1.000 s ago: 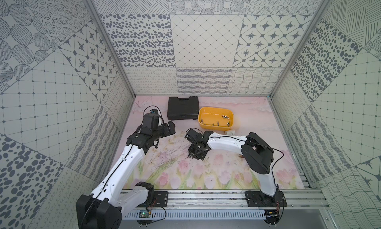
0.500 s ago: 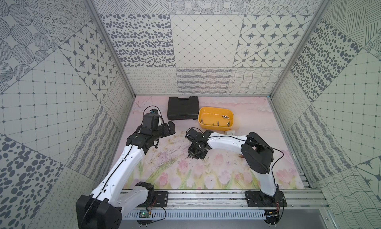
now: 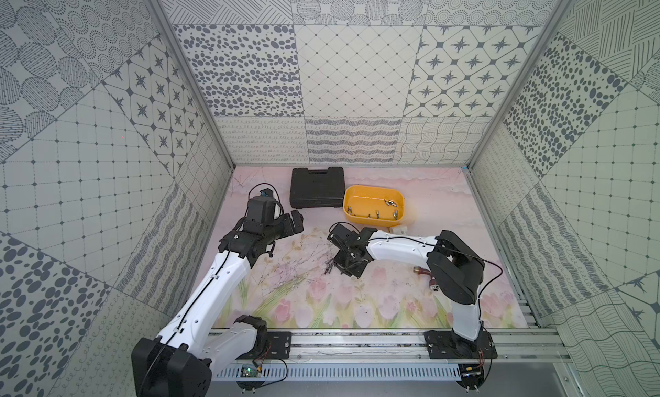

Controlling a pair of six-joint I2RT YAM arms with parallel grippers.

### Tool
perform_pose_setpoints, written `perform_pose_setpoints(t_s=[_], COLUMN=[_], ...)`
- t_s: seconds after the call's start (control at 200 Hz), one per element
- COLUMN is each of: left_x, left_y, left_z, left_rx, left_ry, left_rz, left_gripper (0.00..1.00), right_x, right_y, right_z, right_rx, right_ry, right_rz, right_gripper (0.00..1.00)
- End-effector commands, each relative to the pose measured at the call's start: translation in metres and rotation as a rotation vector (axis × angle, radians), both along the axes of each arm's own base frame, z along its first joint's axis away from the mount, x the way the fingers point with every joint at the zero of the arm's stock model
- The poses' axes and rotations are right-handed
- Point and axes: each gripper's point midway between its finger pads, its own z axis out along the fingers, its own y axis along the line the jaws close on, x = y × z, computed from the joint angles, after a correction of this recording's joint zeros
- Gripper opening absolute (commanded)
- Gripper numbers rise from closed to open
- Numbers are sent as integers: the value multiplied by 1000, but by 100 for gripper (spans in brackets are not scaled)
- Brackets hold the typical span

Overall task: Put the bit on the desktop into the storage box
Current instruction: Pick up the screwdriver bit from the center of the board.

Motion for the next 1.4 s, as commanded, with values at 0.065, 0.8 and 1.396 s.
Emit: perform_pose_setpoints(t_s=[0.065, 0.8, 1.396], left_x=[7, 6, 7], left_y=[1, 1, 2], left_z=[8, 10, 9], left_rx=[10, 15, 18], left_ry=[-31, -37, -34], left_rz=[-2, -3, -1], left_gripper=[99, 99, 99], right_x=[8, 0, 8], right_y=[-18, -59, -62], right_z=[13, -12, -31], right_rx=[-24, -171, -208], right_ry=[-64, 119, 150], right_rz=[12, 122, 154], right_gripper=[8, 17, 17])
